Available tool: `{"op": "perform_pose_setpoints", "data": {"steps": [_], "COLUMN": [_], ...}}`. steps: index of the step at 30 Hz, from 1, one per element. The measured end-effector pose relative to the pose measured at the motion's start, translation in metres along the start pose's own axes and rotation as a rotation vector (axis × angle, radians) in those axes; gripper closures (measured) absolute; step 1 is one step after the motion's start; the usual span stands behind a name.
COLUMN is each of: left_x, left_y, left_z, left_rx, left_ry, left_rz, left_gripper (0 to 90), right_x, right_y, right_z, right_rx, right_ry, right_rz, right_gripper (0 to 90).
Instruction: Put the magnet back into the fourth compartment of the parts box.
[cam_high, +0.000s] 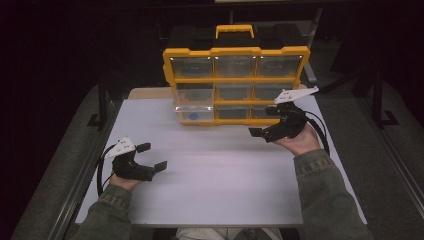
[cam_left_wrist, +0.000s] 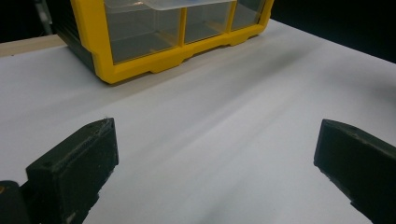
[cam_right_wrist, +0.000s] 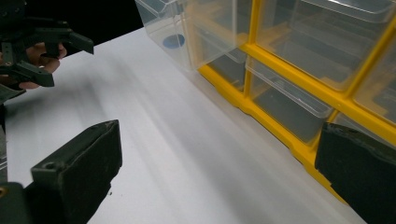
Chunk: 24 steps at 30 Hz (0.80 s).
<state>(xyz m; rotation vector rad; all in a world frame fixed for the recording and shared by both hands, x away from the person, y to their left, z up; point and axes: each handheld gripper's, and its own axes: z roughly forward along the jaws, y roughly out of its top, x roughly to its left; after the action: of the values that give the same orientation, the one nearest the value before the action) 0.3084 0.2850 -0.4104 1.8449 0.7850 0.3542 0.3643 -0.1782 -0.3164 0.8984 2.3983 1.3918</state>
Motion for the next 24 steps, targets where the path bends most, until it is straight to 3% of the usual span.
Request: {"op": "perform_pose_setpoints", "data": {"steps": [24], "left_x": [0.0], "left_y": [0.0], "left_z": [-0.002], "left_rx": [-0.011], "left_ry": [-0.004], "left_rz": [0.001], "left_gripper": [0.0], "right_x": [-0.01], "right_y": [-0.042], "right_z": [-0.011], "right_rx": [-0.042], "right_ry": [-0.064], "right_rz": [0.058], "right_gripper": [0.0]}}
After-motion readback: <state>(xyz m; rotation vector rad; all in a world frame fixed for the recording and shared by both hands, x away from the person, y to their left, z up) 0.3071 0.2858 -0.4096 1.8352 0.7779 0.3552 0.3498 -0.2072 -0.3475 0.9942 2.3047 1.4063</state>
